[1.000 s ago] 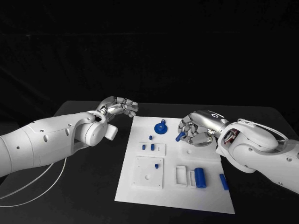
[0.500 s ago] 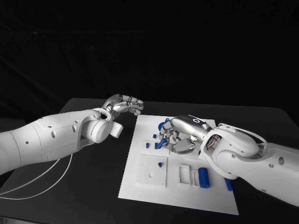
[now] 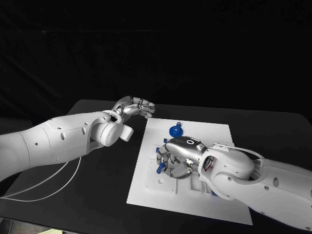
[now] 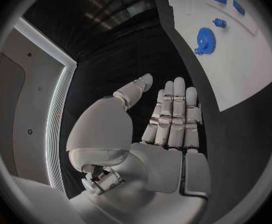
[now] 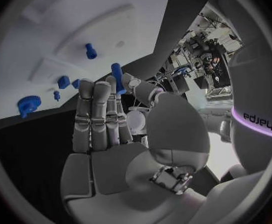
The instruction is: Assemble the parts on the task board
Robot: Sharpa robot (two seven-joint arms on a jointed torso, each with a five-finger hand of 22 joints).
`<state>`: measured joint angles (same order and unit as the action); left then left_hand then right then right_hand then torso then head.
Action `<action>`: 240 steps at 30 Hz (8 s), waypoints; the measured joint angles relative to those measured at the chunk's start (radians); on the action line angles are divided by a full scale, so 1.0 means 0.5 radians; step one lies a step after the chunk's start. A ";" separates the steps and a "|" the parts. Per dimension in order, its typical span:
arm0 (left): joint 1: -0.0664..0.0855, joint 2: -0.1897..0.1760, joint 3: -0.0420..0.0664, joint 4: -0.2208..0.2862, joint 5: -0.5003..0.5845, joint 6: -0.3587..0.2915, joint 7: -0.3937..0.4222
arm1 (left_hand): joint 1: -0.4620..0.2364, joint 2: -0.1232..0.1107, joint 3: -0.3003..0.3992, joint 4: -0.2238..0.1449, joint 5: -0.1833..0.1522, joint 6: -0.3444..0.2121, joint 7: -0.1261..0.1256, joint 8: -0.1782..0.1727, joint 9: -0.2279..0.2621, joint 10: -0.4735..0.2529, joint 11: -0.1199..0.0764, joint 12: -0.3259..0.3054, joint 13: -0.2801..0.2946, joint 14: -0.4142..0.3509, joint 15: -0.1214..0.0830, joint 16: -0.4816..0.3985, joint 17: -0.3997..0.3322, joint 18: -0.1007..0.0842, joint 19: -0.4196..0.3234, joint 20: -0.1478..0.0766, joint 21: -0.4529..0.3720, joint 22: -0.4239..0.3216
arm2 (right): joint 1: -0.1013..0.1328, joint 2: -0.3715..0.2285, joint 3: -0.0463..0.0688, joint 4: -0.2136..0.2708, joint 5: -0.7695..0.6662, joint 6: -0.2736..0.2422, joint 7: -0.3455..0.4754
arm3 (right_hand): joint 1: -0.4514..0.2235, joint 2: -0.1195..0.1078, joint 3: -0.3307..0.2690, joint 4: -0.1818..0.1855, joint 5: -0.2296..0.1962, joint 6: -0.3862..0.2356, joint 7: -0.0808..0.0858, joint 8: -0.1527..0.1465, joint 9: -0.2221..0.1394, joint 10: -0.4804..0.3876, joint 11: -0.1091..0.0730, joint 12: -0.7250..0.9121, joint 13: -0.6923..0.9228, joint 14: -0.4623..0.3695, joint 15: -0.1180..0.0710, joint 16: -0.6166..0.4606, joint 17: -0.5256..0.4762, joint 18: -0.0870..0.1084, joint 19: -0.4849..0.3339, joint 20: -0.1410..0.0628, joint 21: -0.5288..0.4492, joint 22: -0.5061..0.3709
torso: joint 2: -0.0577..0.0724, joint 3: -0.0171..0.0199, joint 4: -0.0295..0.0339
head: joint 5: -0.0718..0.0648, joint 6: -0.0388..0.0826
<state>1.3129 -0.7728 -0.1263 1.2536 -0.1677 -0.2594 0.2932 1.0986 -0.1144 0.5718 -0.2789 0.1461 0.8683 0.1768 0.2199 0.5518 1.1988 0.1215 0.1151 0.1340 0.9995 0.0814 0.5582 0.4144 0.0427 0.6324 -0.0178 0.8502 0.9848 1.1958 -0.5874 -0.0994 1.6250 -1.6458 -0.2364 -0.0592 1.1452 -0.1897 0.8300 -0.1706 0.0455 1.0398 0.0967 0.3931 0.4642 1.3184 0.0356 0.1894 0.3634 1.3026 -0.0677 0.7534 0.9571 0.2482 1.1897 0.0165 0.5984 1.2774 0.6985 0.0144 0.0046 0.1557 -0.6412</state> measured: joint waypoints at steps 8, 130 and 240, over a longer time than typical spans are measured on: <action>0.000 -0.001 0.000 0.000 0.000 0.003 0.000 | 0.000 0.000 0.000 0.000 0.000 0.000 0.000 0.000 0.000 0.000 0.000 0.000 0.000 0.000 0.000 0.000 0.003 0.000 0.000 0.000 0.000 0.002 | -0.026 0.033 -0.016 -0.020 -0.060 0.027 0.005 | -0.007 0.007 0.000 -0.010 0.000 -0.006 0.000 0.000 0.000 0.000 0.000 0.000 0.008 0.000 0.000 0.000 0.002 0.000 0.000 0.000 0.000 0.002 | 0.000 0.0002 0.001 | 0.021 -0.020; 0.000 -0.019 0.000 -0.013 0.000 0.070 -0.009 | 0.000 0.000 0.000 0.000 0.000 -0.012 0.002 0.000 -0.003 -0.013 0.002 -0.007 0.000 0.000 0.000 -0.032 0.037 0.000 -0.014 0.000 -0.014 0.013 | -0.030 -0.023 -0.062 -0.016 0.005 -0.021 0.081 | -0.306 -0.058 -0.687 -0.227 0.459 -0.233 0.119 -0.248 0.156 -0.236 0.080 -0.209 0.162 -0.032 0.053 -0.093 0.029 -0.003 -0.076 0.038 -0.052 0.017 | 0.000 0.0004 0.001 | 0.065 -0.085; -0.084 -0.038 -0.005 -0.047 0.047 0.158 0.062 | -0.426 -0.027 -0.312 0.075 -0.147 -0.053 0.003 0.015 -0.025 -0.013 0.002 -0.031 0.000 0.000 0.000 -0.149 0.183 0.001 -0.021 0.007 -0.083 0.043 | 0.141 -0.690 -0.196 0.180 1.310 0.549 -0.850 | -0.773 0.215 -0.583 0.076 0.210 -0.022 -0.031 -0.256 0.311 -0.218 -0.130 1.866 1.698 0.069 -0.126 0.782 0.472 -0.079 0.149 -0.179 0.720 0.062 | -0.078 -0.0021 -0.055 | -0.232 -0.107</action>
<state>1.2707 -0.7917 -0.1289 1.2303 -0.1442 -0.1804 0.3244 0.8855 -0.1277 0.4157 -0.2416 0.0726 0.8416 0.1786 0.2275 0.5395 1.1925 0.1226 0.0997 0.1341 0.9995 0.0814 0.4839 0.5058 0.0430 0.6219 -0.0143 0.8089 1.0062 1.2663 -0.9326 -0.1973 1.7151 -0.9907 0.0382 -0.4841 0.7587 -0.0820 0.5384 -0.1325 0.1505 1.0290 0.0812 0.2649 0.6196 1.2092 -0.0296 1.1226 1.2123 1.3373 -0.1308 1.1446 1.1928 0.2085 1.2643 -0.0732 0.9585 1.3083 0.6594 0.0133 -0.0228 0.0399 -0.6947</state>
